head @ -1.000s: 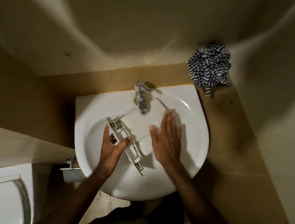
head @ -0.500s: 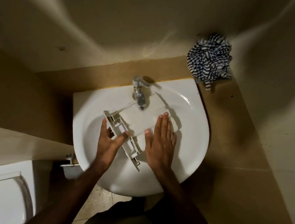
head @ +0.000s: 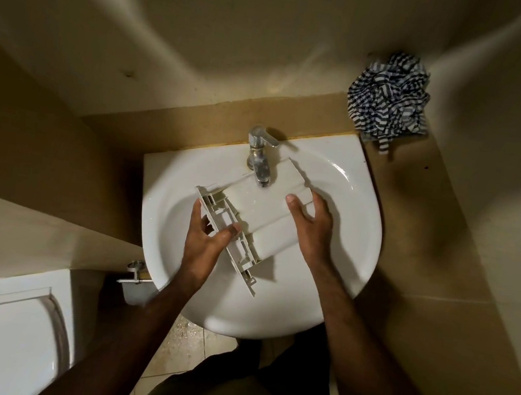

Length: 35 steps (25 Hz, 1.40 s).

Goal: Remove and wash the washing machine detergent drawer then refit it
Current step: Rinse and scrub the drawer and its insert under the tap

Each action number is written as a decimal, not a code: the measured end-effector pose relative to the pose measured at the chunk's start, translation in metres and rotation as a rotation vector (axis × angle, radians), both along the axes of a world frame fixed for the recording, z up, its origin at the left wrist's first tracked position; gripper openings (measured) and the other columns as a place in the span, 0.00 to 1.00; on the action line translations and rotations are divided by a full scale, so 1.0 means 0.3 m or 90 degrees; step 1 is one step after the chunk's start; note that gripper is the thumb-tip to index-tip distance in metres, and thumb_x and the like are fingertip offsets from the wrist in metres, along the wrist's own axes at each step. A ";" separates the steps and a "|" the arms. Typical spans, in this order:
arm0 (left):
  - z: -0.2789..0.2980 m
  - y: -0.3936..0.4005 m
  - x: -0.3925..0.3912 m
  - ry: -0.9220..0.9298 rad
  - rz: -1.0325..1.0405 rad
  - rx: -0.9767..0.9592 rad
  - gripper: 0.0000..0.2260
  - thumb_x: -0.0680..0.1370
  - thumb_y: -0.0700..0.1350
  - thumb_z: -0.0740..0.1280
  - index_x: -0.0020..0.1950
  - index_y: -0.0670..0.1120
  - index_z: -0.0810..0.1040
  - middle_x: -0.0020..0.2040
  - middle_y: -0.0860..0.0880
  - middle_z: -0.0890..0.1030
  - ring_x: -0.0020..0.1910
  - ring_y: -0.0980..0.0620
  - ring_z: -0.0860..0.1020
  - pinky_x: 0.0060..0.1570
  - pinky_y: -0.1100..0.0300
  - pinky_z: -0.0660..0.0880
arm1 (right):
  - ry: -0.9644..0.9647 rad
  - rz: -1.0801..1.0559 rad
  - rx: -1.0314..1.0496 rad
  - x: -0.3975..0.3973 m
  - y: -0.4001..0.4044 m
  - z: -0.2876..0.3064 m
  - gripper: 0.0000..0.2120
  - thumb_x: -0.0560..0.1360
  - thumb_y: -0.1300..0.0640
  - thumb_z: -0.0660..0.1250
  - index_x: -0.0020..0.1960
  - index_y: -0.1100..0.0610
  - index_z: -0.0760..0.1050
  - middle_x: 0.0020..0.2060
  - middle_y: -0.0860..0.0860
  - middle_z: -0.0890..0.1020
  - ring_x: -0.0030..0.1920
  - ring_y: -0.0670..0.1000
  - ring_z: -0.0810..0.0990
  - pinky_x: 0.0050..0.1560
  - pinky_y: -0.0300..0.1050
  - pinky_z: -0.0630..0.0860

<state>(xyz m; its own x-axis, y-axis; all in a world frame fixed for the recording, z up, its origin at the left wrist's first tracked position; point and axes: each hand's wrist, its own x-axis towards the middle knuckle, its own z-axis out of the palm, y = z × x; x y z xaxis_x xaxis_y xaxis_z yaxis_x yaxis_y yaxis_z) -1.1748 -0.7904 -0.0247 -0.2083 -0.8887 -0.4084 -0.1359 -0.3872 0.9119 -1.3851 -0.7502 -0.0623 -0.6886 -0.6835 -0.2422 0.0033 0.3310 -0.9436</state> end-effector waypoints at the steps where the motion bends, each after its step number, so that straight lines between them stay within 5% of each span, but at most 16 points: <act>1: -0.001 -0.001 0.000 -0.001 -0.001 0.000 0.37 0.68 0.53 0.78 0.75 0.54 0.70 0.61 0.40 0.84 0.62 0.38 0.83 0.65 0.34 0.77 | -0.032 -0.009 -0.018 0.002 -0.001 0.002 0.21 0.79 0.50 0.75 0.69 0.56 0.80 0.61 0.49 0.85 0.64 0.49 0.81 0.70 0.53 0.76; 7: -0.001 -0.002 0.001 -0.014 -0.007 -0.009 0.32 0.69 0.53 0.78 0.71 0.56 0.72 0.60 0.42 0.85 0.61 0.38 0.83 0.63 0.34 0.78 | -0.006 -0.020 -0.020 -0.013 0.001 0.016 0.14 0.84 0.55 0.68 0.66 0.59 0.82 0.52 0.37 0.85 0.54 0.33 0.82 0.66 0.50 0.79; 11: -0.005 -0.002 0.005 -0.016 -0.007 -0.012 0.34 0.69 0.53 0.78 0.73 0.54 0.71 0.61 0.42 0.85 0.62 0.38 0.83 0.64 0.34 0.78 | -0.006 0.043 -0.017 -0.011 0.025 0.006 0.21 0.78 0.50 0.75 0.70 0.53 0.79 0.61 0.44 0.84 0.64 0.43 0.81 0.67 0.41 0.77; 14: 0.001 -0.006 0.002 -0.014 -0.010 -0.013 0.33 0.69 0.53 0.78 0.72 0.55 0.72 0.61 0.42 0.85 0.62 0.39 0.83 0.64 0.35 0.78 | 0.014 0.018 -0.005 -0.023 0.011 0.010 0.17 0.84 0.53 0.68 0.70 0.58 0.80 0.61 0.46 0.84 0.66 0.50 0.81 0.71 0.48 0.75; 17: 0.005 -0.004 0.002 -0.017 -0.002 -0.017 0.31 0.68 0.53 0.78 0.70 0.58 0.73 0.60 0.43 0.85 0.61 0.40 0.83 0.64 0.36 0.78 | 0.300 0.059 0.003 -0.010 0.007 0.022 0.19 0.85 0.56 0.65 0.74 0.60 0.75 0.73 0.56 0.77 0.74 0.57 0.73 0.75 0.55 0.71; 19: 0.004 -0.001 0.006 -0.010 -0.001 -0.016 0.34 0.69 0.53 0.78 0.73 0.56 0.71 0.61 0.42 0.85 0.61 0.40 0.83 0.64 0.36 0.78 | 0.517 0.090 -0.028 0.028 0.017 0.021 0.17 0.83 0.57 0.69 0.70 0.62 0.79 0.71 0.60 0.78 0.71 0.62 0.75 0.71 0.57 0.73; 23: 0.001 -0.001 0.014 -0.009 0.004 -0.013 0.36 0.68 0.53 0.78 0.74 0.53 0.71 0.61 0.41 0.84 0.61 0.38 0.83 0.64 0.35 0.78 | 0.730 0.190 -0.116 0.093 0.049 0.020 0.13 0.82 0.58 0.69 0.62 0.65 0.83 0.62 0.60 0.83 0.66 0.63 0.79 0.66 0.63 0.73; 26: 0.002 -0.005 0.013 -0.013 -0.004 -0.011 0.36 0.68 0.53 0.78 0.74 0.53 0.71 0.61 0.42 0.85 0.61 0.40 0.83 0.64 0.34 0.78 | 0.714 0.205 -0.063 0.043 0.051 0.036 0.13 0.81 0.61 0.68 0.63 0.60 0.83 0.63 0.58 0.83 0.68 0.62 0.78 0.66 0.63 0.73; 29: -0.002 -0.006 0.010 -0.010 -0.001 -0.008 0.38 0.68 0.54 0.78 0.76 0.52 0.69 0.62 0.41 0.84 0.62 0.40 0.83 0.65 0.35 0.78 | 0.659 0.162 0.027 0.077 0.057 0.025 0.19 0.84 0.58 0.66 0.73 0.58 0.77 0.75 0.60 0.75 0.77 0.61 0.70 0.74 0.66 0.68; 32: -0.004 -0.004 0.013 -0.005 0.002 -0.021 0.36 0.69 0.53 0.78 0.75 0.51 0.70 0.61 0.40 0.84 0.61 0.38 0.83 0.64 0.34 0.78 | 0.694 0.332 0.024 0.197 0.145 -0.037 0.26 0.88 0.51 0.57 0.83 0.55 0.60 0.84 0.56 0.57 0.84 0.58 0.54 0.79 0.69 0.56; 35: -0.007 -0.003 0.011 -0.005 0.006 -0.024 0.34 0.71 0.48 0.78 0.75 0.51 0.70 0.61 0.40 0.85 0.60 0.38 0.84 0.64 0.33 0.78 | 0.692 0.420 0.055 0.204 0.243 -0.049 0.26 0.88 0.49 0.50 0.85 0.53 0.54 0.85 0.51 0.51 0.85 0.52 0.50 0.78 0.68 0.58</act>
<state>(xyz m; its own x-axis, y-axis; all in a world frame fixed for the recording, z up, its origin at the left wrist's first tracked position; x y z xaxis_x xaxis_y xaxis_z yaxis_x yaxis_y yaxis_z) -1.1714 -0.7914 -0.0267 -0.1974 -0.9054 -0.3759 -0.1392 -0.3537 0.9250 -1.3240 -0.6772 -0.0770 -0.0958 -0.9807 0.1705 -0.9426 0.0343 -0.3321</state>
